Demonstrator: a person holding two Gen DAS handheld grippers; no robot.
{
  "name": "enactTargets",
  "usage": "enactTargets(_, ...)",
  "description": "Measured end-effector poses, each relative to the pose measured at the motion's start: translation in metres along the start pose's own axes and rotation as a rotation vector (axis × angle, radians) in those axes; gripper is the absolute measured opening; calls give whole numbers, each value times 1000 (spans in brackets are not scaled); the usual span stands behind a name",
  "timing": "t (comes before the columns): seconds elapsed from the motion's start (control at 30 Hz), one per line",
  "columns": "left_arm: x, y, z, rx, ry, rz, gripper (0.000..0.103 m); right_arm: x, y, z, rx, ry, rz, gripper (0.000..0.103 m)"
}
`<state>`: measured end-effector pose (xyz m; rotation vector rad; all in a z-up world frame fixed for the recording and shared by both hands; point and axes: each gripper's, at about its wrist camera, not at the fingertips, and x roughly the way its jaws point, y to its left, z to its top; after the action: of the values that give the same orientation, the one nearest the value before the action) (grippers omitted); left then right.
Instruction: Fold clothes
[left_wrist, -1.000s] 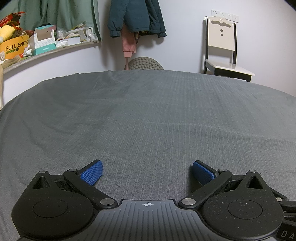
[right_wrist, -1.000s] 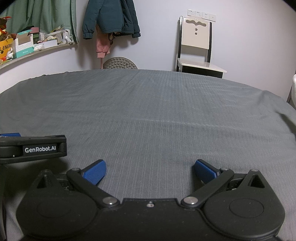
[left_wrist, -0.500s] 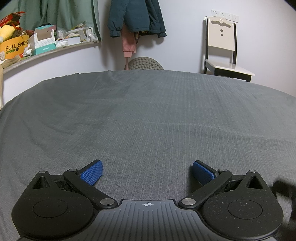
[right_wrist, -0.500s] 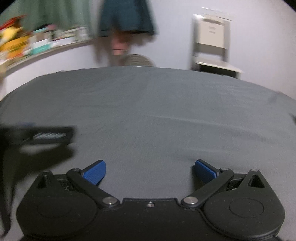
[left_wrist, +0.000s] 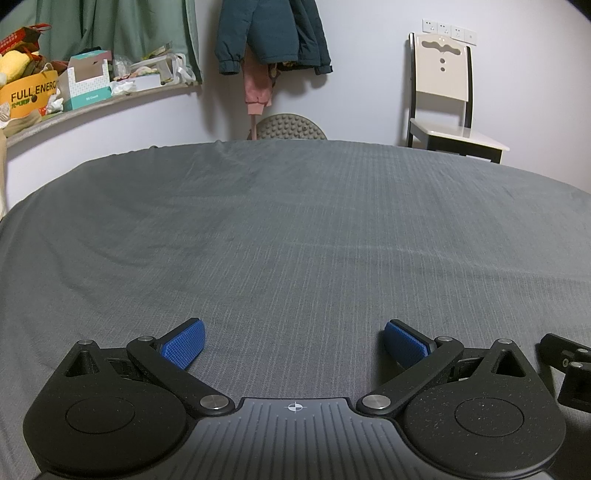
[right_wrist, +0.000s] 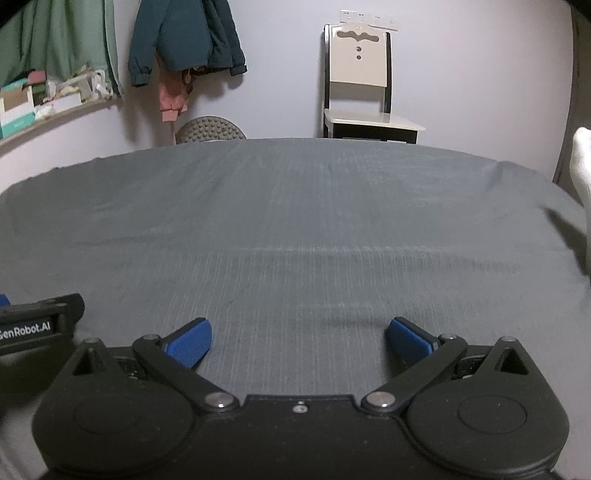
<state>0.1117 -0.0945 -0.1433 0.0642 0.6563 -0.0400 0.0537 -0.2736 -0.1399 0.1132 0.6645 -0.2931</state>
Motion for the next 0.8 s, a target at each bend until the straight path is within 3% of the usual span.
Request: enactTargets(0.8, 1, 1, 0, -2, -1, 1, 103, -3, -7, 1, 0, 2, 5, 103)
